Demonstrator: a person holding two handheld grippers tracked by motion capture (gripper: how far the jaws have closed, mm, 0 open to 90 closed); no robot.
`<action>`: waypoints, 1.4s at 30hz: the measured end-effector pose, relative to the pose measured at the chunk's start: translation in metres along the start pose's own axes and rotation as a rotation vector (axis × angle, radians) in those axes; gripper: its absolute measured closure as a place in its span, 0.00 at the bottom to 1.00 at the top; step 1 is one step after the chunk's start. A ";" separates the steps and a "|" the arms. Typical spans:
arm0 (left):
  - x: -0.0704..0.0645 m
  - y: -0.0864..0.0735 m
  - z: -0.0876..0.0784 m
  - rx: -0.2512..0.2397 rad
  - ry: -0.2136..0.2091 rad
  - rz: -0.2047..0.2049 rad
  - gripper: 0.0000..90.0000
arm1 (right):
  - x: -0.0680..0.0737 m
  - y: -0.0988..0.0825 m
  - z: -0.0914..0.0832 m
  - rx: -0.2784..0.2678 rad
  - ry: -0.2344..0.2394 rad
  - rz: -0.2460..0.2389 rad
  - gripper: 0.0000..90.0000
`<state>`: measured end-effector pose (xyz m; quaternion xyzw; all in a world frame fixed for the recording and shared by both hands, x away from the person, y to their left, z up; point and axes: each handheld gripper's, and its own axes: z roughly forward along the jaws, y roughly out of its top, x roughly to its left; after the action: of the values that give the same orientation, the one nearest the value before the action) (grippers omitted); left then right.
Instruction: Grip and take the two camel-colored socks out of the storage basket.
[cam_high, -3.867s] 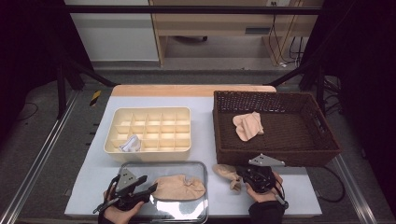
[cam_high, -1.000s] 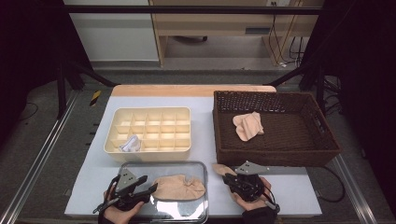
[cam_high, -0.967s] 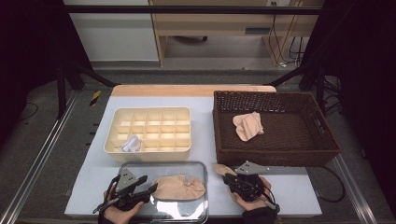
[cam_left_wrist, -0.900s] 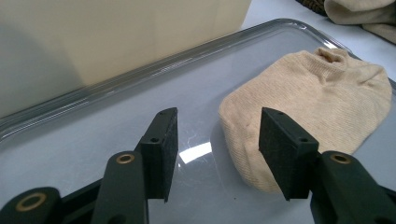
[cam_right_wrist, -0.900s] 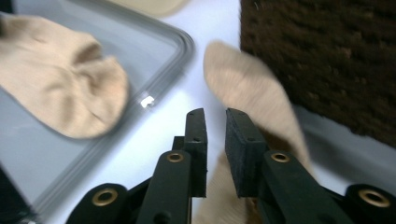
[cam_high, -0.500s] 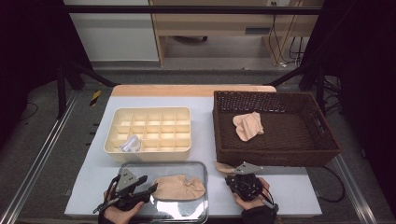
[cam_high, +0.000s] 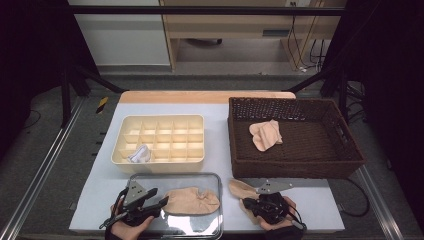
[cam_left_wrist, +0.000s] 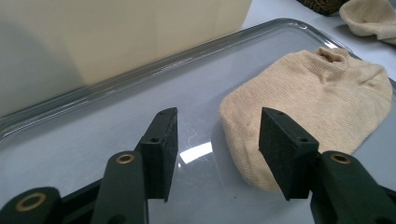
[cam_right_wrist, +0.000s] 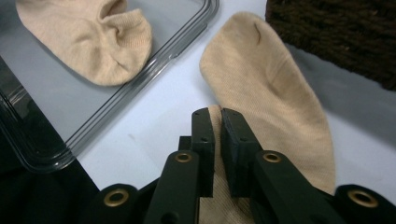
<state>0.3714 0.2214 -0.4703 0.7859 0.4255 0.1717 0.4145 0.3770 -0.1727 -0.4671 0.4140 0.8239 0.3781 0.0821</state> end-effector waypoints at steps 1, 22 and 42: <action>0.000 0.000 0.000 0.000 0.000 0.000 0.52 | 0.001 0.003 -0.001 -0.027 -0.003 -0.012 0.90; -0.002 0.001 0.003 0.018 -0.007 0.013 0.71 | 0.004 0.030 0.029 -0.008 -0.110 -0.062 0.96; 0.001 0.003 0.000 -0.004 -0.001 0.004 0.64 | 0.041 0.039 0.032 -0.074 0.145 -0.140 0.85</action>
<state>0.3733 0.2210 -0.4683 0.7861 0.4234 0.1730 0.4157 0.3892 -0.1100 -0.4553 0.3234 0.8402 0.4307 0.0637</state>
